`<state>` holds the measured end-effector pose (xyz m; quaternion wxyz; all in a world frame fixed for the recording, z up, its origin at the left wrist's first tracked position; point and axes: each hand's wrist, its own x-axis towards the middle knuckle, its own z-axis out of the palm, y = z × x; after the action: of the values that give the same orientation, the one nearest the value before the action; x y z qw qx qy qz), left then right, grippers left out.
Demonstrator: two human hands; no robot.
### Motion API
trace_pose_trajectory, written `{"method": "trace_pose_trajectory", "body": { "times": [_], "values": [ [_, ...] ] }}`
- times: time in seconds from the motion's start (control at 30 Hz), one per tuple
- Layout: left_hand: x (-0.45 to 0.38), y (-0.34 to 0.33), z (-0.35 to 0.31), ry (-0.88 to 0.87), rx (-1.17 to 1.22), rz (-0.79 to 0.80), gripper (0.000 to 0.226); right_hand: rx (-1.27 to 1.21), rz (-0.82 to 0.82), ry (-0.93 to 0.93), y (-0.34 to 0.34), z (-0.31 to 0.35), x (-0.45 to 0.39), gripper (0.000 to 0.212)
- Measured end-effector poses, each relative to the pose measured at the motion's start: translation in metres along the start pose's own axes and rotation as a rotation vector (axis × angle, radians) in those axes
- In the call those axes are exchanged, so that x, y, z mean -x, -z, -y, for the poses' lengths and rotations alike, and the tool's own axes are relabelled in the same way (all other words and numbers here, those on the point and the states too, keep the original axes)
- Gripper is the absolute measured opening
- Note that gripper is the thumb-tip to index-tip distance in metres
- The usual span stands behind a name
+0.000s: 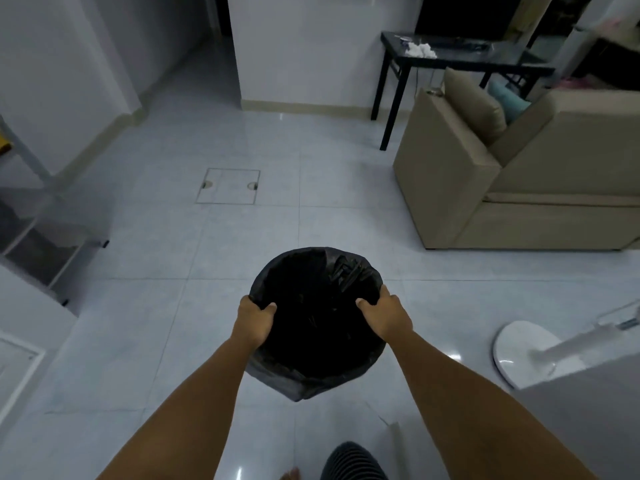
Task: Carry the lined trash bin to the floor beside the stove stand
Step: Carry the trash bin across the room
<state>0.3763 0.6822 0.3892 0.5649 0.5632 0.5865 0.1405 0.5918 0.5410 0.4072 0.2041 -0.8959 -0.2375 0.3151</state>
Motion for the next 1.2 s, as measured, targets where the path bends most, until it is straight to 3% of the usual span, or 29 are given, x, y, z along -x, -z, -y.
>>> {"method": "trace_pose_trajectory", "body": {
  "times": [0.3, 0.63, 1.2],
  "values": [
    [-0.166, -0.051, -0.122, -0.058, -0.029, 0.033, 0.050, -0.007, -0.033, -0.017, 0.062, 0.071, -0.176, 0.080],
    [-0.332, -0.123, -0.255, -0.018, 0.006, 0.005, 0.059, 0.030, -0.008, -0.007, 0.150, 0.150, -0.386, 0.078],
    [-0.622, -0.161, -0.424, 0.028, 0.089, -0.093, 0.060, 0.117, 0.063, 0.073, 0.216, 0.320, -0.699, 0.082]
  ]
}}
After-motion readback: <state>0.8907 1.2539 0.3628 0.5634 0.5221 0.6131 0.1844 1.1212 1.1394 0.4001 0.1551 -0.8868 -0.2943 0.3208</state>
